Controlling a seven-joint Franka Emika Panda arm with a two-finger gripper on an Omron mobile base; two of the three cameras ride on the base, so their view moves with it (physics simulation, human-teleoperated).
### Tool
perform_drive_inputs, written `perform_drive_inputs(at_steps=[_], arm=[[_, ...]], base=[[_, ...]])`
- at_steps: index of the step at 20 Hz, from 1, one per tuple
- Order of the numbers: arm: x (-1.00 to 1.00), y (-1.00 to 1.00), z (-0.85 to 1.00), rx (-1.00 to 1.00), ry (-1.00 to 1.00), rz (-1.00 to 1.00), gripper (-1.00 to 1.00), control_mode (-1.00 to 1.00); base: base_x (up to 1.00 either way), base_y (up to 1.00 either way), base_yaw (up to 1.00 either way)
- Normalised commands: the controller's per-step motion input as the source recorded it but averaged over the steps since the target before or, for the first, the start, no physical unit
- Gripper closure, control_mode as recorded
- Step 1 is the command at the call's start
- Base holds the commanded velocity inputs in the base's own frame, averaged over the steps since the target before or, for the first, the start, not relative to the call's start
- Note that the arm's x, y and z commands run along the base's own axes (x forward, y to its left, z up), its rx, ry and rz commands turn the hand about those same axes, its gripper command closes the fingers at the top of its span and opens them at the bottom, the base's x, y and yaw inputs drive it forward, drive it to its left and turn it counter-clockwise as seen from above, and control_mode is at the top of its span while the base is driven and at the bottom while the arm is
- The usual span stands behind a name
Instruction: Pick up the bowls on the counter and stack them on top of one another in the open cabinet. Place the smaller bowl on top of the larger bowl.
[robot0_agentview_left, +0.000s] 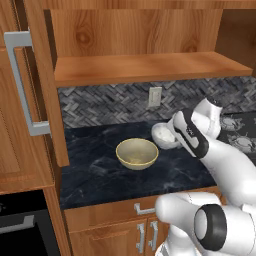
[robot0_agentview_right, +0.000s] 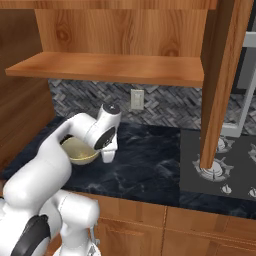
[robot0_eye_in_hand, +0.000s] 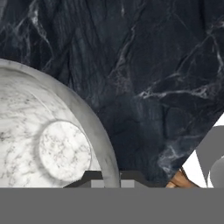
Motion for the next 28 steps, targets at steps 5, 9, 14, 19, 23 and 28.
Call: perform_drive_inputs(at_steps=[5,9,14,19,23,28], arm=[[0.00,0.49,0.04,0.00,-0.02,0.06,1.00,-1.00],[0.00,0.48,0.00,0.00,0.00,0.06,1.00,-1.00],[0.05,0.43,0.00,0.00,0.00,0.06,1.00,-1.00],[0.19,0.33,-0.08,0.00,0.00,0.07,1.00,-1.00],[0.17,0.00,-0.12,-0.02,0.01,0.02,1.00,-1.00],[0.23,0.00,-0.23,-0.02,0.03,0.01,1.00,-1.00]], base=[[0.00,0.00,0.00],[0.00,0.00,0.00],[0.00,0.00,0.00],[0.00,0.00,0.00],[0.00,0.00,0.00],[0.00,0.00,0.00]])
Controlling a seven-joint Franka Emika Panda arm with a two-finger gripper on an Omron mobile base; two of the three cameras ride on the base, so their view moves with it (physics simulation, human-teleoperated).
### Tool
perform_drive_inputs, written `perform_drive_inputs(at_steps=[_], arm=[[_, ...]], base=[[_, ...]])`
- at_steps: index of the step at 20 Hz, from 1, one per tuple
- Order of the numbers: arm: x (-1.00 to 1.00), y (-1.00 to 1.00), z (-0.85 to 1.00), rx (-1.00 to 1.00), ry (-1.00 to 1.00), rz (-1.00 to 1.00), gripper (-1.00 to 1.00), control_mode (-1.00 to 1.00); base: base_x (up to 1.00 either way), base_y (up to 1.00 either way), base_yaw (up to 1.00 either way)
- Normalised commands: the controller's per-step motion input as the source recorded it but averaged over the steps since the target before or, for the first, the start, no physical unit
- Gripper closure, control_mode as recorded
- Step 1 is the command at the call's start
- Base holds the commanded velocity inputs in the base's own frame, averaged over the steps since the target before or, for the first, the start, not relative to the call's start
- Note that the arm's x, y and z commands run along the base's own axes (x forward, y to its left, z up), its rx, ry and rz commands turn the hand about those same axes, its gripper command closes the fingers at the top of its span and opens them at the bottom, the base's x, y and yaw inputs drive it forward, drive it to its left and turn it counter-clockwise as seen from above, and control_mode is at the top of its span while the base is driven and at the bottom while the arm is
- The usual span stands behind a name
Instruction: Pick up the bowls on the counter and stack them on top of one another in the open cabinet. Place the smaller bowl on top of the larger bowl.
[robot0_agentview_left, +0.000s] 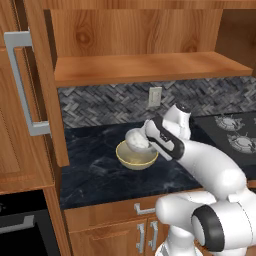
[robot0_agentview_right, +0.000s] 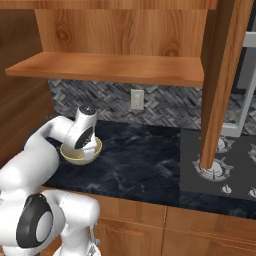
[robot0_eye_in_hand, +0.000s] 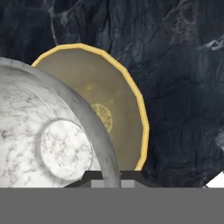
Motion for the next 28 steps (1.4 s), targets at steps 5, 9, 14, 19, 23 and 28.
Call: perform_drive_inputs(at_steps=[5,9,14,19,23,28], arm=[[0.21,0.04,-0.22,0.00,0.03,0.00,1.00,-1.00],[0.13,0.02,-0.18,0.00,0.02,0.01,1.00,-1.00],[0.04,0.03,-0.17,0.00,0.01,0.03,1.00,-1.00],[0.00,0.00,-0.18,0.00,0.01,0.03,1.00,-1.00],[0.00,0.04,-0.17,0.00,0.00,0.02,1.00,-1.00],[0.00,0.08,-0.14,0.00,0.00,0.01,1.00,-1.00]], base=[[0.00,0.00,0.00],[0.00,0.00,0.00],[0.00,0.00,0.00],[0.00,0.00,0.00],[0.00,0.00,0.00],[0.00,0.00,0.00]])
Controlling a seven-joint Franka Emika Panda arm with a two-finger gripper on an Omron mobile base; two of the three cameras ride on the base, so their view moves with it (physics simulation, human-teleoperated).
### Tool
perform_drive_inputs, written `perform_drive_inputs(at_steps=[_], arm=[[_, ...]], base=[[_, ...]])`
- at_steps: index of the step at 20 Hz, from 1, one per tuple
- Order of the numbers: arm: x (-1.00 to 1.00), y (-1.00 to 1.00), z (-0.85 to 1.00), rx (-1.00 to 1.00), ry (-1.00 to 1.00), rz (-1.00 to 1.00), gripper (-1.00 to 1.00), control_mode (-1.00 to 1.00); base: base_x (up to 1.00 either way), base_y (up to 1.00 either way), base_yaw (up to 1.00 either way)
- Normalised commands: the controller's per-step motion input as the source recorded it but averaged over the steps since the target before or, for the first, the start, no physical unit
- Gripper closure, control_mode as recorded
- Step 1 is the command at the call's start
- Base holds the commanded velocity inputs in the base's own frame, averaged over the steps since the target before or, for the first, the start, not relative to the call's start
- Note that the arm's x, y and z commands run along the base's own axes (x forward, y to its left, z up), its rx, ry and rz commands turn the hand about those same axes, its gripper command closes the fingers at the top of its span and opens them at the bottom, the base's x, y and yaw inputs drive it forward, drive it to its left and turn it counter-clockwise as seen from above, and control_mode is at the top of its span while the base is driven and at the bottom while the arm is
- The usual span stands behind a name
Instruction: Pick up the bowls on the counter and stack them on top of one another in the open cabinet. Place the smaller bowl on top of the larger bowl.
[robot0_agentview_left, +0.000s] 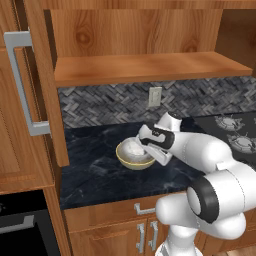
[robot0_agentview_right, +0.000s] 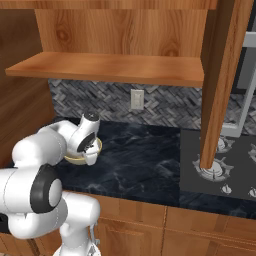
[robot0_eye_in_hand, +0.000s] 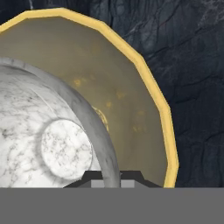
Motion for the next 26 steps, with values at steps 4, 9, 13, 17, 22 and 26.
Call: perform_drive_inputs(at_steps=[4,9,13,17,22,26], arm=[[0.00,0.11,-0.14,-0.01,0.01,0.00,1.00,-1.00],[0.00,0.10,-0.14,-0.02,0.01,0.00,1.00,-1.00],[0.00,0.02,-0.08,-0.02,0.00,0.00,1.00,-1.00],[0.00,0.00,0.00,0.00,0.00,0.00,1.00,-1.00],[0.00,0.00,0.00,0.00,0.00,0.00,1.00,-1.00],[0.00,0.00,0.01,0.00,0.00,0.00,1.00,-1.00]], base=[[0.00,0.00,0.00],[0.00,0.00,0.00],[0.00,0.00,0.00],[0.00,0.00,0.00],[0.00,0.00,0.00],[0.00,0.00,0.00]])
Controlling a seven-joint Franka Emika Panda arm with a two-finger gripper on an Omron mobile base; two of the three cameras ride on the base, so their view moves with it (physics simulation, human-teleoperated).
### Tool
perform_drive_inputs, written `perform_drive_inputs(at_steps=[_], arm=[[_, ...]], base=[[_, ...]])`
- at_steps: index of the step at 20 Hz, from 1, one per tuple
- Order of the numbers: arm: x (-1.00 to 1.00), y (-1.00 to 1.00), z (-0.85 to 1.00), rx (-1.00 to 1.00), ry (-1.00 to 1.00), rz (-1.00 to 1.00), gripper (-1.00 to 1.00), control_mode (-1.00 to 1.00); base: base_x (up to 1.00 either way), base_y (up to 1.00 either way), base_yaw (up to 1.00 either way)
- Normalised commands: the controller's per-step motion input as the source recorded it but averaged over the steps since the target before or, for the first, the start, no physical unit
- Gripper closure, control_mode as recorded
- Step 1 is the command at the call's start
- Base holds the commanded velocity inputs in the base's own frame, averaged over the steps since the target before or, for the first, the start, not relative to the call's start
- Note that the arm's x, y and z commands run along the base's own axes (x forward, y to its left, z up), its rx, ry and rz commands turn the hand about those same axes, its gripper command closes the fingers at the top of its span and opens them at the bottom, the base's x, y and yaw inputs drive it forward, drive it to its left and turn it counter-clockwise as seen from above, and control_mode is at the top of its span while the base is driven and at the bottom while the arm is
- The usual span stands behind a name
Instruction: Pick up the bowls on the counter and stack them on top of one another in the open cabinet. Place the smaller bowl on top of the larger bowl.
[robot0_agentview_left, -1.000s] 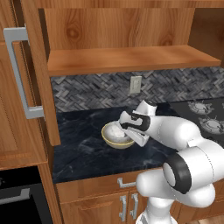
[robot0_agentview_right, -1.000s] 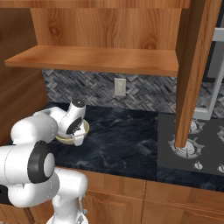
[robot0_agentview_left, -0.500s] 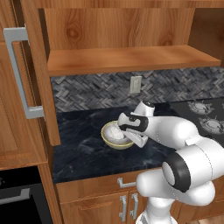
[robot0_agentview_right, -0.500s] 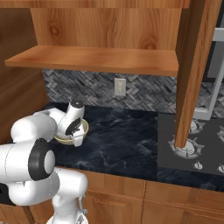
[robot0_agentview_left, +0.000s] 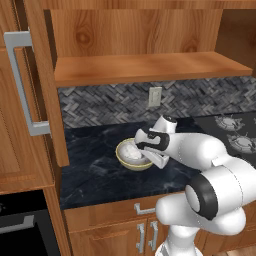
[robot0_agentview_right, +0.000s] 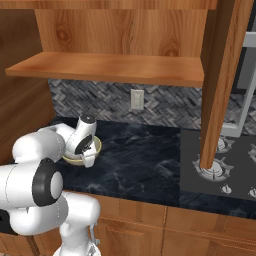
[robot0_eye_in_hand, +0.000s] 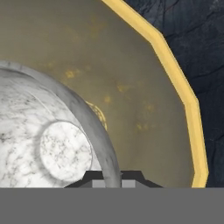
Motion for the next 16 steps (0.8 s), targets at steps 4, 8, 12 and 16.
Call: perform_drive_inputs(at_steps=[4,8,12,16], arm=[[0.00,0.00,0.05,0.00,0.00,0.00,1.00,-1.00],[0.02,-0.02,0.13,0.00,0.00,0.00,1.00,-1.00],[0.14,-0.04,0.14,0.00,0.00,0.00,1.00,-1.00],[0.20,-0.03,0.04,0.00,0.00,0.00,1.00,-1.00]], base=[[0.00,0.00,0.00],[0.00,0.00,0.00],[0.00,0.00,0.00],[0.00,0.00,0.00]])
